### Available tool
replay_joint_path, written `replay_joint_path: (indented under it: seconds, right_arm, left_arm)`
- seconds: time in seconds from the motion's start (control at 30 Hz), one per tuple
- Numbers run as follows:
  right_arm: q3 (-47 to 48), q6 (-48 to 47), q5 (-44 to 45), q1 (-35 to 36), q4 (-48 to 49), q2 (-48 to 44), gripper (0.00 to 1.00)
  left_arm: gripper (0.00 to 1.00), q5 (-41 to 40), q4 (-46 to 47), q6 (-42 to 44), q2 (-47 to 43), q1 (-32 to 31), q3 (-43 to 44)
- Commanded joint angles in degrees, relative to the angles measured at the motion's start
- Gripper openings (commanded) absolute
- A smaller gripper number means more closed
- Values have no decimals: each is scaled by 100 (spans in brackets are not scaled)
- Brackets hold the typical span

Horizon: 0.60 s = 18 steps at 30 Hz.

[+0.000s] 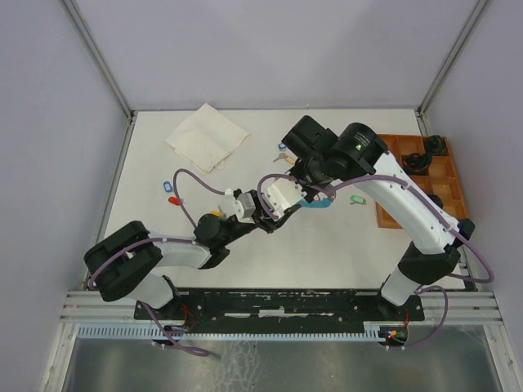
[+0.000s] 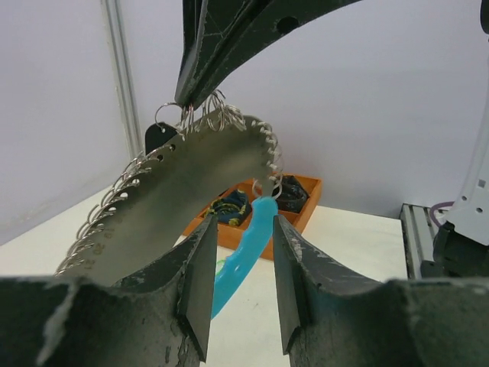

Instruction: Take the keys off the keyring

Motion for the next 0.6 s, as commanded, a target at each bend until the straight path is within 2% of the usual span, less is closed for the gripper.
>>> replay_joint_path:
  seconds: [0.0,0.2,0.57]
  right_arm:
    - [282,27,199,74,-900,101,1]
    - [391,70,26,75,-904,199,1]
    - [407,107,-207,74,-900,291,1]
  left_arm:
    - [40,-621,1374,536,52,-131,218]
    - [30,-893,1269,730,0,-129,297]
    - [31,-1128,1236,841,271,-246,695]
